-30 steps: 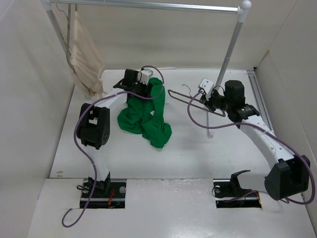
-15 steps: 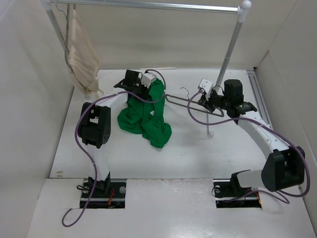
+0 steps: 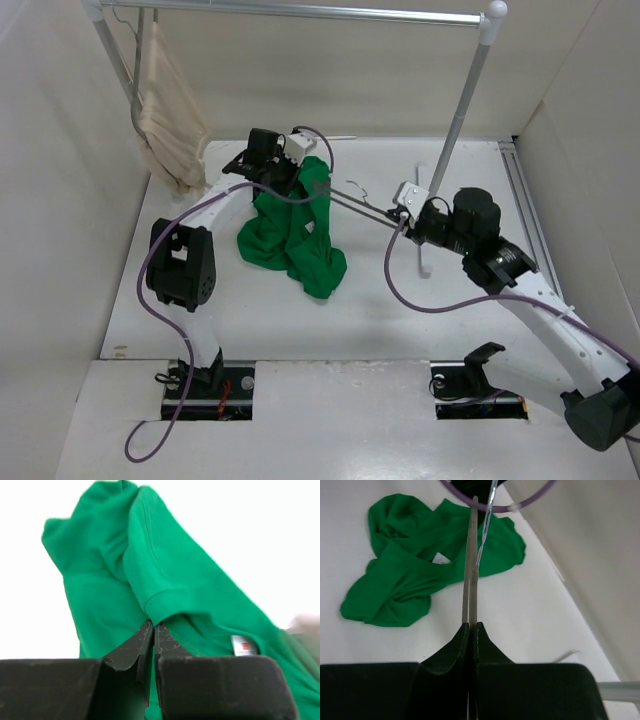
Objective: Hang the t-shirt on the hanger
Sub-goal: Place tshirt on hanger
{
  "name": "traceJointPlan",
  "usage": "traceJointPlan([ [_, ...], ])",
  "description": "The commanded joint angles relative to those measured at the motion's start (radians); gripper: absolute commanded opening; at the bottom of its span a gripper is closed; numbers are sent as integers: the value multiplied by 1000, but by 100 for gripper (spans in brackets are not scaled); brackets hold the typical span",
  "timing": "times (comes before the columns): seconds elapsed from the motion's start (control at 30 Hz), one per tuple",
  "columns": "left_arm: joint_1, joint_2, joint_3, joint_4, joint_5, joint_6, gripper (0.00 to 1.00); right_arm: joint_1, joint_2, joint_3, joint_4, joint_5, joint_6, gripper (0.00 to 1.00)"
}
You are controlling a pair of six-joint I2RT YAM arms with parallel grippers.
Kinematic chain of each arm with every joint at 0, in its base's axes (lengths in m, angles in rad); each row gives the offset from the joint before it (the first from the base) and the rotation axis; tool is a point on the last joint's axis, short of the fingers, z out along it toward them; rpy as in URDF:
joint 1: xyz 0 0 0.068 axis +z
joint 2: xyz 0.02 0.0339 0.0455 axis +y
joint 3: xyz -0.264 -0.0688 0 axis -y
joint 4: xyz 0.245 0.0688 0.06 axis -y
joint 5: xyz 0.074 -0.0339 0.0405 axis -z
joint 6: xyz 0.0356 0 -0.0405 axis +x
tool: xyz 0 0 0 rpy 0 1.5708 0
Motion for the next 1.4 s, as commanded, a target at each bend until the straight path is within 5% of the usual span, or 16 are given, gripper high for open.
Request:
traceJointPlan([
  [0.0, -28, -69, 46, -33, -6, -54, 0, 71, 22, -33, 121, 83, 82, 0],
  [0.27, -78, -101, 16, -42, -65, -40, 0, 186, 105, -66, 243, 141, 112, 0],
  [0.57, -110, -128, -39, -51, -147, 19, 0, 206, -21, -168, 243, 514, 261, 0],
  [0.87, -110, -119, -30, -51, -178, 38, 0, 206, 99, -105, 243, 451, 202, 0],
  [1.1, -110, -99, 14, -42, -298, 9, 0, 240, 50, -140, 243, 319, 163, 0],
  [1.37, -110, -99, 14, -63, -289, 9, 0, 298, -10, -131, 220, 359, 163, 0],
])
